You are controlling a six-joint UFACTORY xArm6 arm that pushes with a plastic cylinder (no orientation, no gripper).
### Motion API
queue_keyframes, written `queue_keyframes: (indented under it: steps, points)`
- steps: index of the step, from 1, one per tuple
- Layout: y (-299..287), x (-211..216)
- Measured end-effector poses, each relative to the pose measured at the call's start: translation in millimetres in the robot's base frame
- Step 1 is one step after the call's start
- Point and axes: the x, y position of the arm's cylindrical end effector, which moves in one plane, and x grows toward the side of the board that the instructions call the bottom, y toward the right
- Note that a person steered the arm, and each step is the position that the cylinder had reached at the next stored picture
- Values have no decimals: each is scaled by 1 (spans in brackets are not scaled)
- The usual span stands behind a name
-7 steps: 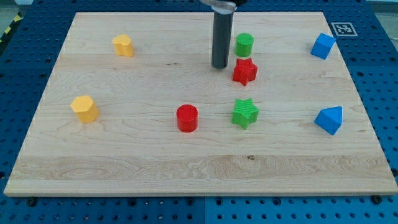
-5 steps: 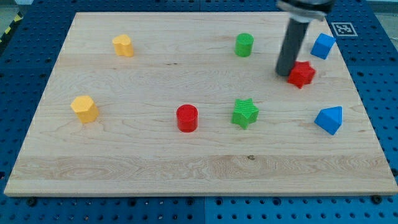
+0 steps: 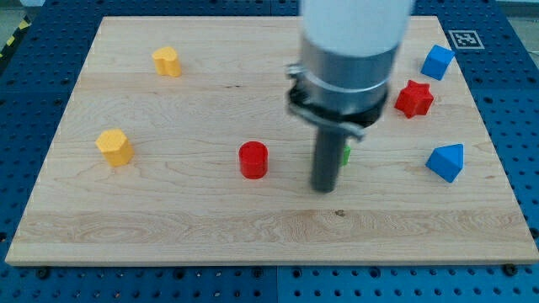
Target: Move the green star towards the red star
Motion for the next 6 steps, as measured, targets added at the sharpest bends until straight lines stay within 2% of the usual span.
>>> queue_keyframes:
  steps: [1,2,4,5,6]
  points:
    - [-26,-23]
    - [18,-40]
    - [-10,-68]
    - [5,-93]
    - [-101,-94]
